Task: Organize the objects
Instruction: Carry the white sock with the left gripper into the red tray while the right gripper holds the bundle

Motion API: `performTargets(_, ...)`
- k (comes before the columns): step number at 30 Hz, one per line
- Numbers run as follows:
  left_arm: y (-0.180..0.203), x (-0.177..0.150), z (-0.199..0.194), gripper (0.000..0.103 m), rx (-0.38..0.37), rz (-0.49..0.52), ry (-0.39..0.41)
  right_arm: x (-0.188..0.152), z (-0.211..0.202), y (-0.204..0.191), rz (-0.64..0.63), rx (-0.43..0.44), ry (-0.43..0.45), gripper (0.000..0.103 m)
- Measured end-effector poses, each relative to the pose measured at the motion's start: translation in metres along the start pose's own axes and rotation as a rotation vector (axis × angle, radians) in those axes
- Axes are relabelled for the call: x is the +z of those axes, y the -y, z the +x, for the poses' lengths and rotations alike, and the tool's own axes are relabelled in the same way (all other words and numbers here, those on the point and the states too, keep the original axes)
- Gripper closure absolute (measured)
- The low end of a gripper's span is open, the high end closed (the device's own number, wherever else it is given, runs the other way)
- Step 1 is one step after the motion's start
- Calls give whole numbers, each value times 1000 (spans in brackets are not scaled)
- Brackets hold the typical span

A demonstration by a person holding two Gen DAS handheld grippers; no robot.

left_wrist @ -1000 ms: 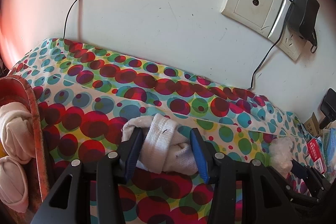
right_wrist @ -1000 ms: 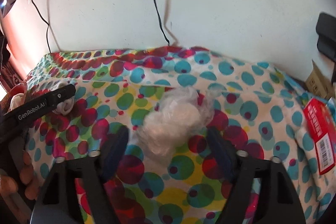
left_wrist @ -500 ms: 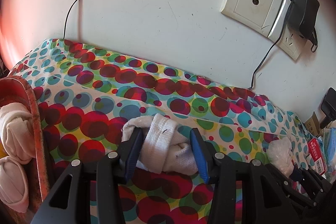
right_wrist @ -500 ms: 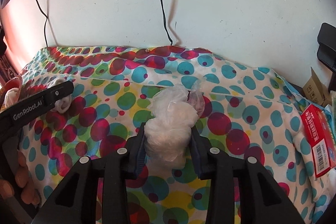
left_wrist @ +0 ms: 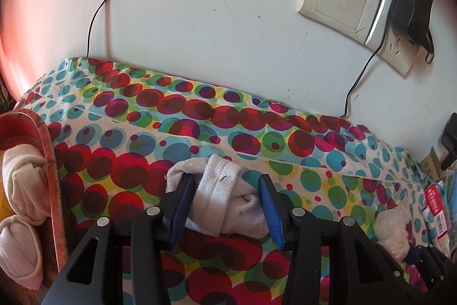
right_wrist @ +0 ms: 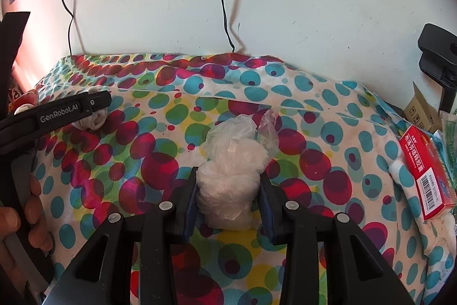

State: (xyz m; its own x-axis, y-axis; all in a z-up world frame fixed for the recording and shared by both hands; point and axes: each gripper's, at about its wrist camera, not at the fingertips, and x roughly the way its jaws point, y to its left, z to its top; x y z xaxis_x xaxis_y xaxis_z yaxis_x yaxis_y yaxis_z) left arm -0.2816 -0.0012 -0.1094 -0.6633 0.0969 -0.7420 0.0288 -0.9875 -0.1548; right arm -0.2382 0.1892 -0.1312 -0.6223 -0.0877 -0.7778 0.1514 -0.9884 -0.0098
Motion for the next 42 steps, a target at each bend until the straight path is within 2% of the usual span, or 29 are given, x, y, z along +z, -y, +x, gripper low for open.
performTargets(4,2,0,1,56,16,13,-1,0,-2,4,17,7,0,68)
performTargets(10,1,-1,-2,67,26,7,11,1,-2,6,31,13,0,67)
performTargets(16,14,-1,-2,75,79,65,13,1,-3,6,33,13,5,67)
performTargets(20,8,4,-6,77,25,-7,-19,1,-3,4,33,15,7,67)
performTargets(26,2,2,-18,77,-46,-33,-26,2,-1,1,31,16,9,67)
performTargets(29,2,2,-30,77,-55,-3,-9,2,0,0,36,14,8,67)
performTargets(34,0,1,-56,77,-125,12,5,3,2,1,39,18,2,66)
performTargets(42,-13,0,-113,77,-131,33,45,3,3,0,41,14,2,66)
